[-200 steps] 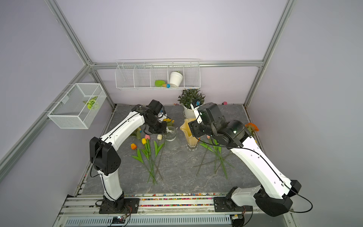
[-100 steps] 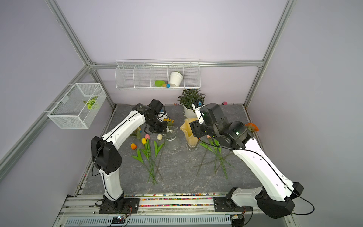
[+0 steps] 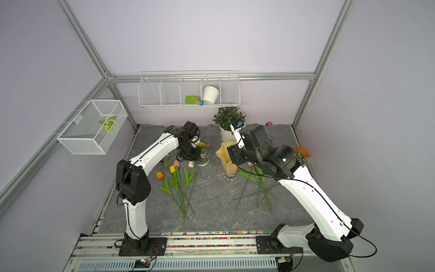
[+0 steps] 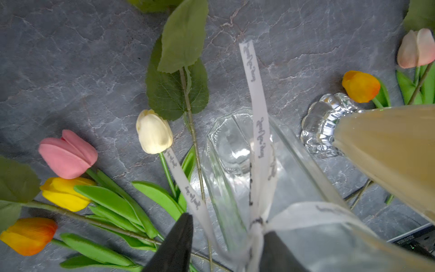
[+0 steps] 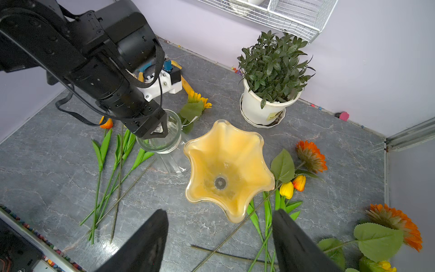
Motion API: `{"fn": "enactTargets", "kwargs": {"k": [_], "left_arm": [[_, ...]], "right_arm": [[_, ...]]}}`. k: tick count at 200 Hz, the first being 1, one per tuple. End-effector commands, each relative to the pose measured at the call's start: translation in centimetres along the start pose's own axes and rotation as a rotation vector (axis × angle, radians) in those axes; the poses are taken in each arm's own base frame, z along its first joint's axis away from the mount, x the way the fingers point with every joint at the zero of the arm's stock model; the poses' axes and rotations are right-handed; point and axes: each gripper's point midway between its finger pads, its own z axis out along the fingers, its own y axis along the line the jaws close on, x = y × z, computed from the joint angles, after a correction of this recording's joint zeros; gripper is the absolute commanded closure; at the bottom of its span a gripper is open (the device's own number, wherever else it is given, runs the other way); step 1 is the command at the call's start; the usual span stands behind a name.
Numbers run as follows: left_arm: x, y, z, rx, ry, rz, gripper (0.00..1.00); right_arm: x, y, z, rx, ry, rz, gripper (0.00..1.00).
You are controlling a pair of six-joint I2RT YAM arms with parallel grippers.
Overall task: Arrange the flowers in different vases according to their variety
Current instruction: Move the vase to the center of the board.
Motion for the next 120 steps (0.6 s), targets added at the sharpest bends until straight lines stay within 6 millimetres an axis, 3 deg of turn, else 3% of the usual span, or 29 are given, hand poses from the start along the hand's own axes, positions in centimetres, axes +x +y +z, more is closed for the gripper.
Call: {"fn": "enactTargets", "kwargs": {"k": [1, 120], "left_arm": [[-0.8, 0.2, -0.8, -0.019, -0.022, 0.014, 0.55], [-2.3, -1.8, -5.1, 0.025, -0.089, 0.065, 0.41]], "right_arm": [[-0.2, 0.0, -0.1, -0.009, -0.012, 0.014, 0.25], [-0.5, 0.0, 0.2, -0.008, -0.006, 0.008, 0.25]]}}
